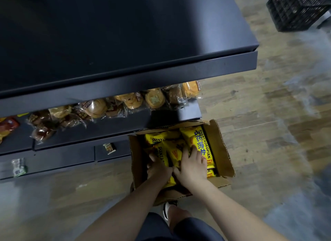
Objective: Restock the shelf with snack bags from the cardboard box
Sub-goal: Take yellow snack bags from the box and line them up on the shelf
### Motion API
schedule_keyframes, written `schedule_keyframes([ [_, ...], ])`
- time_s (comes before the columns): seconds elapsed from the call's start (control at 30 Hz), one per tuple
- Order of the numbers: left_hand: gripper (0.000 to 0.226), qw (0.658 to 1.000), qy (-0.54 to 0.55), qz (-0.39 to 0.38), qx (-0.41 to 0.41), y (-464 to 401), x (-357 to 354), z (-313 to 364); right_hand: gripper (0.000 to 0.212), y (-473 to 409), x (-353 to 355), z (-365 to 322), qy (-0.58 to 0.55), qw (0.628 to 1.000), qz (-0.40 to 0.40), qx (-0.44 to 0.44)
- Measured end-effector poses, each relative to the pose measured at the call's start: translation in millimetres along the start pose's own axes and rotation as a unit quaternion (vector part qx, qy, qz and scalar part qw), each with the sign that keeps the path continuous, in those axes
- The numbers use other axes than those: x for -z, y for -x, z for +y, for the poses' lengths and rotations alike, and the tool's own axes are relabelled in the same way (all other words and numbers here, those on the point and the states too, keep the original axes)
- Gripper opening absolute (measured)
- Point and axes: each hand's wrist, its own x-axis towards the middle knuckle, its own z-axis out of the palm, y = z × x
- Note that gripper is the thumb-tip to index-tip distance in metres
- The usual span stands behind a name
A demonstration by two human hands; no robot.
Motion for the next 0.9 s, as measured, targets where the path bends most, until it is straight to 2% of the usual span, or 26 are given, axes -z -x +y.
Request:
schedule_keyframes([
  [0.07, 0.104, 1.000, 0.027, -0.007, -0.001, -1, 5, -1, 0.086, -4, 3, 1, -0.018, 1.000, -0.009, -0.024],
  [0.17, 0.107, 0.997, 0.081, -0.007, 0.013, -1, 14, -1, 0.094, -13, 9, -7, -0.108, 0.988, -0.069, -0.090],
  [0.27, 0.096, 0.995, 0.095, 0.006, -0.016, 5, 22, -7, 0.095, -20, 14, -9, -0.207, 0.964, -0.110, -0.122],
  [0.33, 0.081, 0.992, 0.104, 0.025, -0.060, 11, 27, -12, 0.087, -19, 21, -5, -0.283, 0.943, -0.113, -0.133],
  [0.43, 0.071, 0.983, 0.105, 0.065, -0.138, 23, 37, -17, 0.061, -12, 31, 9, -0.361, 0.922, -0.090, -0.107],
  [0.67, 0.071, 0.951, 0.108, 0.101, -0.271, 56, 61, -25, 0.042, 23, 71, 21, -0.492, 0.870, -0.036, 0.016],
  [0.8, 0.069, 0.931, 0.082, 0.146, -0.323, 81, 79, -31, 0.050, 42, 98, 17, -0.511, 0.857, -0.006, 0.063],
  [0.9, 0.073, 0.911, 0.088, 0.205, -0.347, 100, 97, -38, 0.029, 54, 124, 9, -0.513, 0.851, -0.008, 0.114],
])
